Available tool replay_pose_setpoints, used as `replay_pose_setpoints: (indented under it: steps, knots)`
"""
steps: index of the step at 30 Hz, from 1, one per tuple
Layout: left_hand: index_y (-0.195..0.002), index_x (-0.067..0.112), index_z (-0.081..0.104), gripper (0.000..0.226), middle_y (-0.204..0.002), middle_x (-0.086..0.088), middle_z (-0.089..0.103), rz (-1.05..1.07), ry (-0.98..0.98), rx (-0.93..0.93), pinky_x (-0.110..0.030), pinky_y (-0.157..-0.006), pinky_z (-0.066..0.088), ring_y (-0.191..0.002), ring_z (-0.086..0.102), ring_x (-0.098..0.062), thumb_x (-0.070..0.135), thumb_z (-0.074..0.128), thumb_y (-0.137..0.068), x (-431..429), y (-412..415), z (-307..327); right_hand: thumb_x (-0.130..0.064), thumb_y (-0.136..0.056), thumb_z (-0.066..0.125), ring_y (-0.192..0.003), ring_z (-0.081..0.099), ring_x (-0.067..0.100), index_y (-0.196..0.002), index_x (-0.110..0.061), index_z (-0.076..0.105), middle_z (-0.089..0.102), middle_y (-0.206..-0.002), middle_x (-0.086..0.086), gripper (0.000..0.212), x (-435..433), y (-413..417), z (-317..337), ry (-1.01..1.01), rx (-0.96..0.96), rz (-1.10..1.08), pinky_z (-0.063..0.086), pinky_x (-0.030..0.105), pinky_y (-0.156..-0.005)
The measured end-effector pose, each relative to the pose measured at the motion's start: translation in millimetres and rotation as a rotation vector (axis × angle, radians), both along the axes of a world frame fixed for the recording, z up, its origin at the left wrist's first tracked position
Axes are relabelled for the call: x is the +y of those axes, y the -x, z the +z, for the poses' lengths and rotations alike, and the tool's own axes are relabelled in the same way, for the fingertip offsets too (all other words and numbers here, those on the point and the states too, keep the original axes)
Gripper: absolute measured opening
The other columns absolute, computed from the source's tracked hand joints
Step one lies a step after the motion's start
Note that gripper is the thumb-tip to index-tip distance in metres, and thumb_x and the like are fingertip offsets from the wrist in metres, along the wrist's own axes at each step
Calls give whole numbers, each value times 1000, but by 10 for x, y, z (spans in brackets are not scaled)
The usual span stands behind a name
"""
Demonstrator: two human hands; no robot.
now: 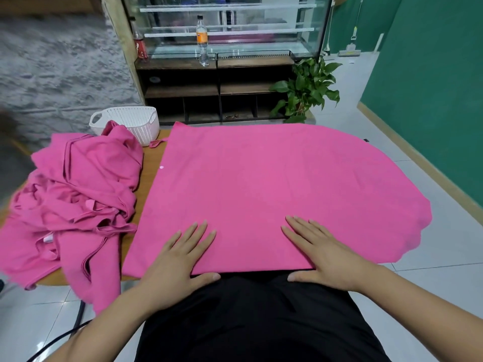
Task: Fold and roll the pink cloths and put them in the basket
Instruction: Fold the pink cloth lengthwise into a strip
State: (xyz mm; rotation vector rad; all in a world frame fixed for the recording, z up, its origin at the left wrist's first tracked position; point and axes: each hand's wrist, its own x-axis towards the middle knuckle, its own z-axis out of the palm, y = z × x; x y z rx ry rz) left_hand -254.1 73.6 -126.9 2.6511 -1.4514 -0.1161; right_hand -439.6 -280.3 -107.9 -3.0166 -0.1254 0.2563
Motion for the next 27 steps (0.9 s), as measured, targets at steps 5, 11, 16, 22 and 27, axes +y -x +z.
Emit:
replay_pose_setpoints:
  steps: [5, 11, 16, 22, 27]
  knots:
    - [-163, 50, -9, 79, -170, 26, -19, -82, -20, 15, -40, -129, -9, -158, -20, -3, 79, 30, -101, 4, 42, 37, -77, -105, 15, -160, -21, 11, -169, -24, -1, -15, -175, -2, 85, 111, 4, -82, 67, -41, 42, -7, 40, -132]
    - [-162, 53, 23, 52, -170, 32, 5, -142, 87, 151, -30, -130, 0, -159, 0, 2, 56, 31, -111, 125, -65, 40, -39, -109, 40, -153, 37, 12, -156, -22, 50, 41, -166, -4, 51, -44, 105, -155, -27, -290, 53, 35, 39, -124]
    - [-150, 41, 55, 56, -160, 24, 42, -28, 212, 208, -18, -124, 21, -152, 29, 6, 37, 39, -96, 218, -280, 128, -13, -90, 69, -121, 70, 19, -132, -25, 70, 71, -135, -6, 44, -172, 41, 6, -60, -399, -36, 61, 39, -94]
    - [-129, 31, 73, 46, -127, 15, 73, 148, 378, 42, -29, -97, 53, -118, 67, -10, 50, 43, -99, 81, -674, 456, -21, -105, 54, -112, 69, 27, -133, -28, 66, 73, -125, -4, 31, -424, -324, 262, -58, -440, -257, 59, 45, -83]
    - [-116, 23, 75, 30, -115, 6, 76, 240, 524, -65, -37, -90, 55, -107, 70, -20, 36, 56, -98, -267, -1184, 623, -25, -105, 58, -104, 71, 32, -122, -26, 67, 76, -113, 3, 19, -594, -882, 436, -139, -576, -390, 57, 46, -79]
